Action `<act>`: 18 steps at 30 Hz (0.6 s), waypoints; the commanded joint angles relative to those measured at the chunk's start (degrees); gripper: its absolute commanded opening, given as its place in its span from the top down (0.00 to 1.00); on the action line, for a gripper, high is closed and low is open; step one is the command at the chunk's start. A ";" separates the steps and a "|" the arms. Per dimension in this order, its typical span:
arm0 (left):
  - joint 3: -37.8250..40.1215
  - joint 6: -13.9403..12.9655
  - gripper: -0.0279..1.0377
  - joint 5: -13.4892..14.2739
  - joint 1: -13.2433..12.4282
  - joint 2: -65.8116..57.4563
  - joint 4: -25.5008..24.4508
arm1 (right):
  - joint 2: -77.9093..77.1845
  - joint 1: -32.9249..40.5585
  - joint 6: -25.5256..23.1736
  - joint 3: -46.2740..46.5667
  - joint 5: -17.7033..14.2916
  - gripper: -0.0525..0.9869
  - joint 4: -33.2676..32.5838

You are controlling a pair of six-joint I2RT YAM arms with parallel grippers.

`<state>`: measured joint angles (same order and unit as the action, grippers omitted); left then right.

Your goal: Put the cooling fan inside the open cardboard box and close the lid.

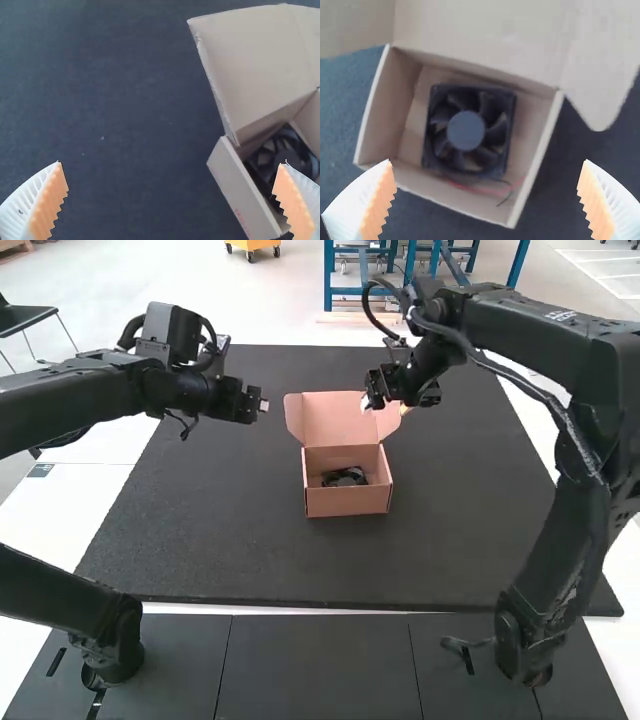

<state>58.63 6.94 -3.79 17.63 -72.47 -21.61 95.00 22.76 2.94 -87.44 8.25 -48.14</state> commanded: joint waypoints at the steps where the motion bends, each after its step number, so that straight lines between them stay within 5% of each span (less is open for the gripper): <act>1: 3.86 0.53 0.07 2.47 -0.31 -1.71 -0.19 | -3.59 -1.58 4.00 4.65 -4.21 0.16 2.96; 18: 9.13 2.38 0.07 7.22 -1.10 -10.41 -1.60 | -8.69 -4.13 3.92 19.32 -4.30 0.17 27.57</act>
<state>65.87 8.64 1.76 17.43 -82.81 -23.31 87.42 19.70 6.90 -67.85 4.38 -21.89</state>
